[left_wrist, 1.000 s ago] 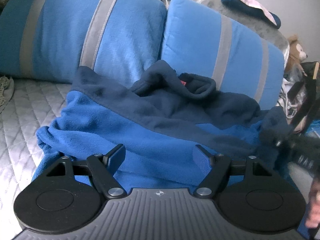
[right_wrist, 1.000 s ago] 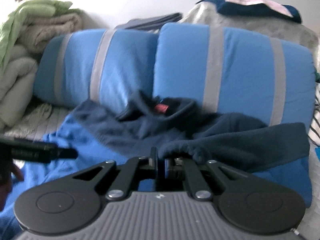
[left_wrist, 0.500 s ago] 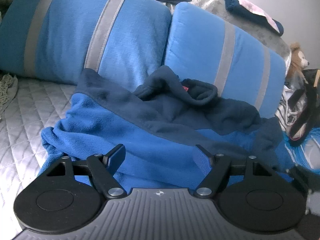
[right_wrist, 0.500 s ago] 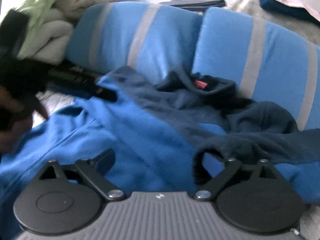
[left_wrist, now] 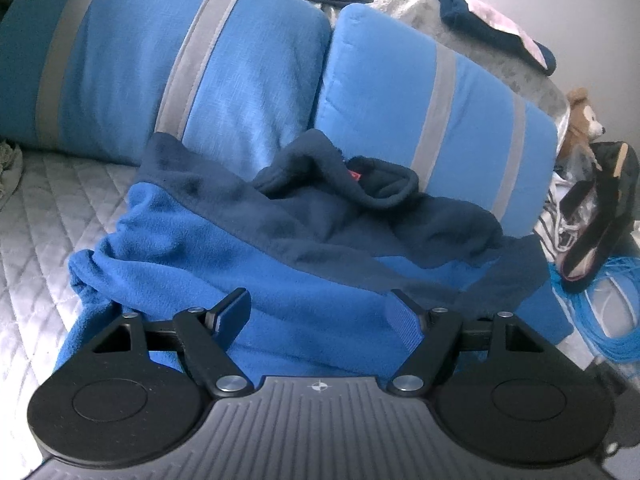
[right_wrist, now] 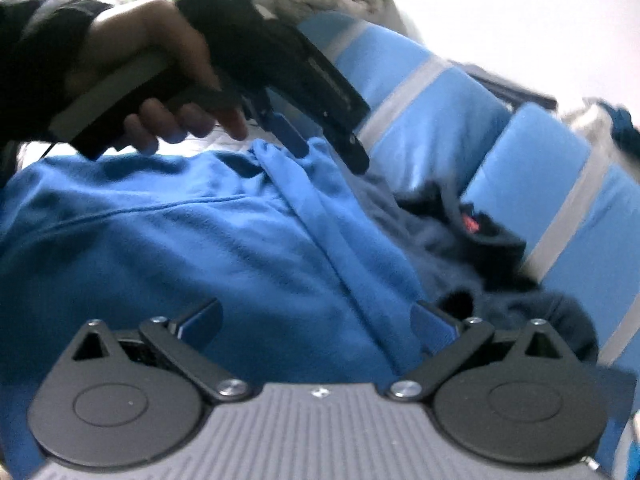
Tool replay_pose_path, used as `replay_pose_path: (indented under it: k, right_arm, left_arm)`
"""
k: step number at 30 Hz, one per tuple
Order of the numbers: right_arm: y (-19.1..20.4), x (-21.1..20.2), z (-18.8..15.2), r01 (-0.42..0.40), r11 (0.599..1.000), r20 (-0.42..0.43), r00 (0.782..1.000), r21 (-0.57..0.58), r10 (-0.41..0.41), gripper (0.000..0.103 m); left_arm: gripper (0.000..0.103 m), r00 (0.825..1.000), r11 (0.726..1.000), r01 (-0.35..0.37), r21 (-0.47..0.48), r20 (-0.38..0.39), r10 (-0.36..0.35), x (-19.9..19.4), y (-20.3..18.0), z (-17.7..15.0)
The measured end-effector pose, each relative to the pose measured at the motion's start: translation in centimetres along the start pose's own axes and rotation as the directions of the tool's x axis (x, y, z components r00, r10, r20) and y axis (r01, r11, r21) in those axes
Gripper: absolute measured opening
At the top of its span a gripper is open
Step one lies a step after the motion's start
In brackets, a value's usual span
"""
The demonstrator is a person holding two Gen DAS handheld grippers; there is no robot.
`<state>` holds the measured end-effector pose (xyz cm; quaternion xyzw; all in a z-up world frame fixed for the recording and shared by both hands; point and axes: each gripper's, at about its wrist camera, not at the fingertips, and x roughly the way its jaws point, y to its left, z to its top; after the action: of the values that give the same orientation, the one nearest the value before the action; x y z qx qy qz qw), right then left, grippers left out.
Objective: Fold clothes
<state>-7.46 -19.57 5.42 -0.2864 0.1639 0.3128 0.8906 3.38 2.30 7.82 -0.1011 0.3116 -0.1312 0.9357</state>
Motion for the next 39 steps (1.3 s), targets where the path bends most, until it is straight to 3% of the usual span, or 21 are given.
replay_pose_path:
  k: [5, 9, 14, 19, 20, 21, 23, 24, 28, 30, 32, 35, 38, 39]
  right_arm:
    - [-4.0, -0.5, -0.6, -0.011, 0.999, -0.094, 0.996, -0.038, 0.007, 0.102]
    - [-7.4, -1.1, -2.2, 0.023, 0.999, -0.136, 0.990, -0.045, -0.029, 0.091]
    - [-8.2, -0.5, -4.3, 0.074, 0.990, -0.227, 0.969, -0.121, -0.100, 0.078]
    - [-8.6, 0.9, -4.2, 0.053, 0.991, -0.260, 0.962, -0.122, -0.084, 0.077]
    - [-8.9, 1.2, -4.0, 0.046, 0.993, -0.267, 0.961, -0.106, -0.073, 0.070]
    - [-9.2, 1.6, -3.9, 0.042, 0.996, -0.273, 0.960, -0.084, -0.063, 0.051]
    - [-10.1, 2.2, -3.3, 0.064, 0.998, -0.267, 0.961, -0.024, -0.068, 0.024]
    - [-10.5, 2.3, -2.9, 0.089, 0.996, -0.256, 0.963, 0.004, -0.085, 0.017]
    - [-11.6, 2.1, -0.4, 0.208, 0.973, -0.155, 0.969, 0.103, -0.191, 0.014]
    - [-11.3, 1.9, 0.9, 0.230, 0.965, -0.107, 0.970, 0.126, -0.217, 0.013]
    - [-10.3, 2.1, 1.7, 0.198, 0.973, -0.084, 0.978, 0.119, -0.188, 0.013]
    - [-8.0, 3.0, 1.2, 0.102, 0.993, -0.114, 0.989, 0.055, -0.096, 0.013]
    - [-5.6, 3.9, -0.4, 0.045, 0.998, -0.171, 0.984, -0.043, -0.052, 0.013]
    - [-5.1, 4.0, -0.8, 0.036, 0.996, -0.184, 0.982, -0.077, -0.049, 0.018]
  left_arm:
    - [0.075, 1.000, 1.000, -0.016, -0.008, -0.004, 0.016, -0.2, 0.1, 0.1]
    - [0.075, 1.000, 1.000, -0.016, -0.010, -0.006, 0.016, -0.5, 0.0, 0.1]
    - [0.075, 1.000, 1.000, 0.001, -0.015, -0.007, -0.001, -0.7, -0.4, 0.0]
    - [0.075, 1.000, 1.000, -0.002, -0.011, -0.004, 0.002, -0.6, -0.7, -0.2]
    - [0.075, 1.000, 1.000, -0.004, -0.011, -0.004, 0.004, -0.5, -0.7, -0.3]
    - [0.075, 1.000, 1.000, -0.005, -0.011, -0.002, 0.005, -0.5, -0.6, -0.3]
    - [0.075, 1.000, 1.000, -0.004, -0.011, 0.004, 0.004, -0.6, -0.6, -0.3]
    - [0.075, 1.000, 1.000, -0.002, -0.013, 0.008, 0.002, -0.6, -0.6, -0.3]
    - [0.075, 0.999, 0.998, 0.036, -0.046, 0.029, -0.035, -0.8, -0.4, -0.2]
    - [0.075, 0.998, 0.996, 0.058, -0.060, 0.037, -0.056, -0.9, -0.4, -0.2]
    - [0.075, 0.997, 0.996, 0.066, -0.062, 0.040, -0.064, -0.9, -0.5, -0.3]
    - [0.075, 0.998, 0.997, 0.057, -0.050, 0.028, -0.056, -0.8, -0.7, -0.4]
    - [0.075, 0.998, 0.997, 0.059, -0.050, 0.018, -0.058, -0.6, -0.9, -0.5]
    - [0.075, 0.998, 0.997, 0.059, -0.051, 0.015, -0.058, -0.5, -0.9, -0.5]
